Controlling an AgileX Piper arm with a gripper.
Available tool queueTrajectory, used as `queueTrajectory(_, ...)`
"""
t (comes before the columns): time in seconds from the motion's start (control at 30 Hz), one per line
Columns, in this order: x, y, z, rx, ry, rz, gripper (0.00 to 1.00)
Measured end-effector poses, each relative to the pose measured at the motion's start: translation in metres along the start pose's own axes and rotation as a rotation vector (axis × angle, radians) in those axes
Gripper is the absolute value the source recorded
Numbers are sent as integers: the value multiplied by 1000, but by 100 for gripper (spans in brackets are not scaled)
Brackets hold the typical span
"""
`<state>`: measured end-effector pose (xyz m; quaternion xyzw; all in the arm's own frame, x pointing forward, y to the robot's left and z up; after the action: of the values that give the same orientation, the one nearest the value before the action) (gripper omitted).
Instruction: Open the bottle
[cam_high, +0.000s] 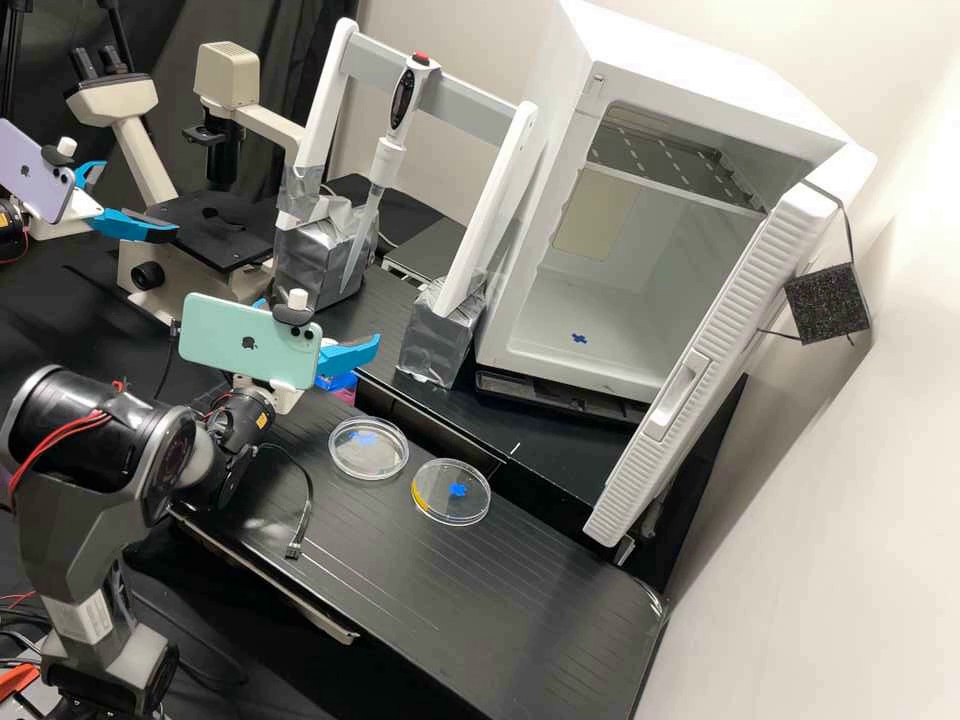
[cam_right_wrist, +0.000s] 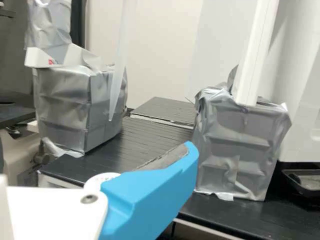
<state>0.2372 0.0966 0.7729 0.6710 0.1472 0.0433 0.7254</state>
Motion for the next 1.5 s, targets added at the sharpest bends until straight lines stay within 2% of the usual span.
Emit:
queueTrajectory(0.6, 15, 1, 6, 2, -42, -9, 0)
queueTrajectory(1.5, 20, -1, 20, 5, -105, -26, 0)
